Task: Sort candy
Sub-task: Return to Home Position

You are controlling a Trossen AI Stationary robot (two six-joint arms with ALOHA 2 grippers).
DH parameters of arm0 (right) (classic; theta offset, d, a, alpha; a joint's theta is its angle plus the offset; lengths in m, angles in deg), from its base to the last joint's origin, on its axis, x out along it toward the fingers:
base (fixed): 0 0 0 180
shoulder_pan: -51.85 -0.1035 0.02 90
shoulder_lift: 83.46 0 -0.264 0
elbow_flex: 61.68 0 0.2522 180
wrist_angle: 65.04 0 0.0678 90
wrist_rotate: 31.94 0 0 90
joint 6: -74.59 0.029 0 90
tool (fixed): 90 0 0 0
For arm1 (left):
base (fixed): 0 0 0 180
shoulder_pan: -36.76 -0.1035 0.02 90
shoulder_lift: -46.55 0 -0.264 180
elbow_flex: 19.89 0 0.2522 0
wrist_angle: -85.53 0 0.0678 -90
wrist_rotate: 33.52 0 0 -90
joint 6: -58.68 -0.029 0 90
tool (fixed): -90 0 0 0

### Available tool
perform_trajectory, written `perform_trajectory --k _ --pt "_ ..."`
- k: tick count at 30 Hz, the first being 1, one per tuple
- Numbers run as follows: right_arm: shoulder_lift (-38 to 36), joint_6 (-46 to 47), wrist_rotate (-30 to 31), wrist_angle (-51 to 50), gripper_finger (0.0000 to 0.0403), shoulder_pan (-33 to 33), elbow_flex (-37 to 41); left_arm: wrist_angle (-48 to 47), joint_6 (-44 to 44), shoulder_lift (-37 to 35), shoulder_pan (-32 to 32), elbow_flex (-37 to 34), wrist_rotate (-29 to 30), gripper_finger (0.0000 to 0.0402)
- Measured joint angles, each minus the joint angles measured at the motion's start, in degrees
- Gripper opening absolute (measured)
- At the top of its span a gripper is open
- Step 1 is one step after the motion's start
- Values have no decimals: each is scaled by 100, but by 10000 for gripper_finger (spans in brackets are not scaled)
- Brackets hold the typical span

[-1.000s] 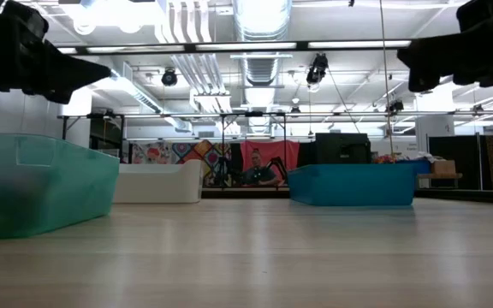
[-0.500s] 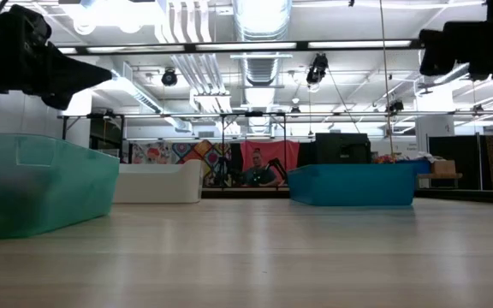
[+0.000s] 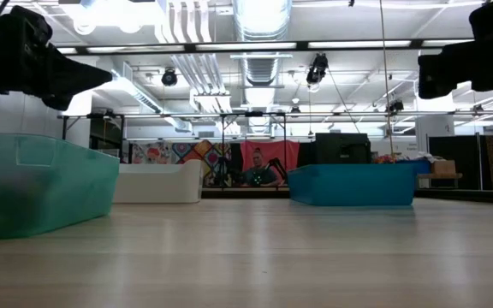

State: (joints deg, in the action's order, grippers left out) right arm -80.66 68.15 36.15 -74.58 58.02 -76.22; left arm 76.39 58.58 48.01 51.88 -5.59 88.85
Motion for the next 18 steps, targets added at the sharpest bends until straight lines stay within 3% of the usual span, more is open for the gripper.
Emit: perform_trajectory --k 8,18 --pt "192 541 0 29 156 0 0 -62 1 81 0 59 6 0" --pt "184 499 1 33 146 0 2 -56 2 149 2 66 6 0"
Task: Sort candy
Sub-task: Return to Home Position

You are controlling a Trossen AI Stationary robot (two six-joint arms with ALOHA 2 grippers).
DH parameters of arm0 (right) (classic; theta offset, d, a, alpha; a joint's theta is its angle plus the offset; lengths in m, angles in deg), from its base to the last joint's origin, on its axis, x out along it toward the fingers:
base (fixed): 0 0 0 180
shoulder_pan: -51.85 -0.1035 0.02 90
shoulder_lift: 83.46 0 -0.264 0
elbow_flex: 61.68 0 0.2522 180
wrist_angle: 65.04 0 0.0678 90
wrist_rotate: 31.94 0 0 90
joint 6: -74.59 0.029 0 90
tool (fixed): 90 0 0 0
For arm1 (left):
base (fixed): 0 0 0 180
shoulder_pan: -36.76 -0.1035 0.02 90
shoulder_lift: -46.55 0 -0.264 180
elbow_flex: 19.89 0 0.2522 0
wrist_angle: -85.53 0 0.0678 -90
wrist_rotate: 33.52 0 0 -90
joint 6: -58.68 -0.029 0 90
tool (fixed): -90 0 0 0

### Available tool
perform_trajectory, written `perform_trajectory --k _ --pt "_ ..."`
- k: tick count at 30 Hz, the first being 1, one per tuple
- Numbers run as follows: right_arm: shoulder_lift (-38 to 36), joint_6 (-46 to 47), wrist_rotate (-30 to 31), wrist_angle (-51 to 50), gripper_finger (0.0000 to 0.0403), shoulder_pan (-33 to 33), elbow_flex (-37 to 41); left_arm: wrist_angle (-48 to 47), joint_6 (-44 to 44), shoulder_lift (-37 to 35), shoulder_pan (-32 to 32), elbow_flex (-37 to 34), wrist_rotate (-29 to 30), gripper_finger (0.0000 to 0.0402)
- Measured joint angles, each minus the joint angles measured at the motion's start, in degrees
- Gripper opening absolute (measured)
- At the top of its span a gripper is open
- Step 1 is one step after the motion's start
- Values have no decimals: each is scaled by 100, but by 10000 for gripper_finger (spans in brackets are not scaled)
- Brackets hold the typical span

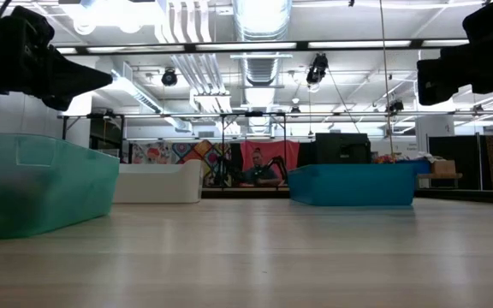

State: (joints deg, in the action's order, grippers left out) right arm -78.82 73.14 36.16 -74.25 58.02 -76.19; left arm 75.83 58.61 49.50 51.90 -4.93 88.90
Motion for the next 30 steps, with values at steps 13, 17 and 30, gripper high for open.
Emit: perform_trajectory --k 13,17,30 --pt "0 -1 1 2 157 0 0 21 0 49 0 10 0 0" --pt "0 -3 1 2 152 1 0 21 0 49 0 13 0 0" --pt "0 -5 1 2 145 2 2 17 0 47 0 17 -2 0"
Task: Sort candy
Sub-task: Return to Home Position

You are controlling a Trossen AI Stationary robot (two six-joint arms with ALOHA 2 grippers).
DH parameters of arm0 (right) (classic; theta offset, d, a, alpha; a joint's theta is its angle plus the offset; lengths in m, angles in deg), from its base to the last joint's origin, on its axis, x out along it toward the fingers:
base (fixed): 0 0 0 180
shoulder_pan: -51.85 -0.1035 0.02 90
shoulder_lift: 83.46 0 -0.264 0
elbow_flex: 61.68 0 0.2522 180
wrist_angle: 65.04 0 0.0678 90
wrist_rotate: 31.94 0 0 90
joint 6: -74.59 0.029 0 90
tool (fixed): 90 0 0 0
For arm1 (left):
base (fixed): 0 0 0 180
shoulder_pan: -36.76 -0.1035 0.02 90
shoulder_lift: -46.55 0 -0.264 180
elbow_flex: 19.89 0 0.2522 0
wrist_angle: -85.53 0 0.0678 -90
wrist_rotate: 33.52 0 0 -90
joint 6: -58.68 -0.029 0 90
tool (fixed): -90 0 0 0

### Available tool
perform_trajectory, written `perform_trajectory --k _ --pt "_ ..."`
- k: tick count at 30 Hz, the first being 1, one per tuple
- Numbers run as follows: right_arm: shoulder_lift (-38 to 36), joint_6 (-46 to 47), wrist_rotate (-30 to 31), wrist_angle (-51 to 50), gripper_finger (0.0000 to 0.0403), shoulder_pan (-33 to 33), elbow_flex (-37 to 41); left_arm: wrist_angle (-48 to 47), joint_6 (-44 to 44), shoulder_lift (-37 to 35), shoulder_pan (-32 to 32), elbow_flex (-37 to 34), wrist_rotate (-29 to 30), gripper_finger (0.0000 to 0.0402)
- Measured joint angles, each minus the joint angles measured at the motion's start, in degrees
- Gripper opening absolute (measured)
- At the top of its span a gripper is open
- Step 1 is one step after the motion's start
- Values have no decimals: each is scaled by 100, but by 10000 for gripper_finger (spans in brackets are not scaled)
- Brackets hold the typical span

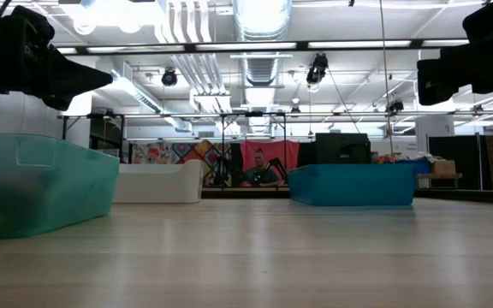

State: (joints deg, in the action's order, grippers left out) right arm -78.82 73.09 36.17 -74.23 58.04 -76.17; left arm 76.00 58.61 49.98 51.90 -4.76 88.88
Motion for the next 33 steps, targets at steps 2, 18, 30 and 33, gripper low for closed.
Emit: perform_trajectory --k 2,18,30,33 --pt "0 0 0 0 147 0 0 0 0 0 0 0 0 0" --pt "0 0 0 0 139 0 0 -4 0 0 0 0 0 0" --pt "0 0 2 0 146 0 0 -4 0 0 -1 0 0 0" --pt "0 -1 0 0 142 0 0 -4 0 0 0 0 0 0"
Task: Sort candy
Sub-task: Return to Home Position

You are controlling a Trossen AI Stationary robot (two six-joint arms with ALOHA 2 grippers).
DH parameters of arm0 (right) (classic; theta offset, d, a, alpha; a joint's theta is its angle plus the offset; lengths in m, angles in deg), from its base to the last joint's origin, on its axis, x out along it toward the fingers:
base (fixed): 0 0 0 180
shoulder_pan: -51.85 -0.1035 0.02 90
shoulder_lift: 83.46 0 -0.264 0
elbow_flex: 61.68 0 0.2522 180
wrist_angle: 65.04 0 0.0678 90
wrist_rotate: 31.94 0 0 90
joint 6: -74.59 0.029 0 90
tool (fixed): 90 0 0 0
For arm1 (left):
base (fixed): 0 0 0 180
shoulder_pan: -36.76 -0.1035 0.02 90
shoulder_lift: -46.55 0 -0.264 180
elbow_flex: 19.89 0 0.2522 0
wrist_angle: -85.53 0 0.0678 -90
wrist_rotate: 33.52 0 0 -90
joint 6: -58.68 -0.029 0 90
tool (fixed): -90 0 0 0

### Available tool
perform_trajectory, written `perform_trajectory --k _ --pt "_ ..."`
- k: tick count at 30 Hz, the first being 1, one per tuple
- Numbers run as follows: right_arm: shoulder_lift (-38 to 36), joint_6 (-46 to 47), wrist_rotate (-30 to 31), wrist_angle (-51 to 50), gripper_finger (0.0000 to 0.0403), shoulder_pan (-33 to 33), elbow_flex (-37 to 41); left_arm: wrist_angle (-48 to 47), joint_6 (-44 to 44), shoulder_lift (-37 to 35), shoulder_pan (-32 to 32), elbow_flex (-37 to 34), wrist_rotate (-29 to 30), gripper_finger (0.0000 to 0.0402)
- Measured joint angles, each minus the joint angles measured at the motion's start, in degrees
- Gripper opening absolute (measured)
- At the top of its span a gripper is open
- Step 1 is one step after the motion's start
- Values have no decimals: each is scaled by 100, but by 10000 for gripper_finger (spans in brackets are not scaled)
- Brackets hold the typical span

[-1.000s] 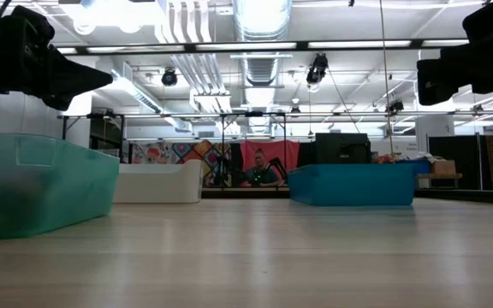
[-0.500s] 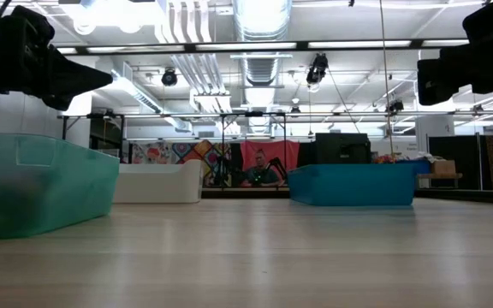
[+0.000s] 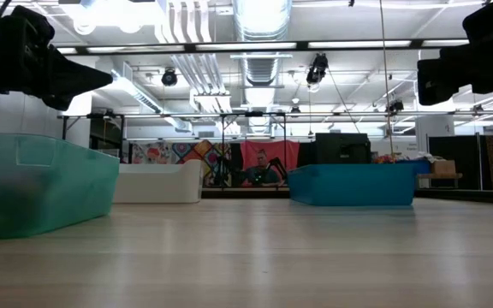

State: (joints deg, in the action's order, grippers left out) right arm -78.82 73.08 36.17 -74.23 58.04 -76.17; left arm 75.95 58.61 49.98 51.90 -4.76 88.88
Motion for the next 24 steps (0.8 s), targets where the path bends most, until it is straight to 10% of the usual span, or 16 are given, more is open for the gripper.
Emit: perform_trajectory --k 24 --pt "1 0 2 0 142 0 0 0 0 -2 0 0 -2 0"
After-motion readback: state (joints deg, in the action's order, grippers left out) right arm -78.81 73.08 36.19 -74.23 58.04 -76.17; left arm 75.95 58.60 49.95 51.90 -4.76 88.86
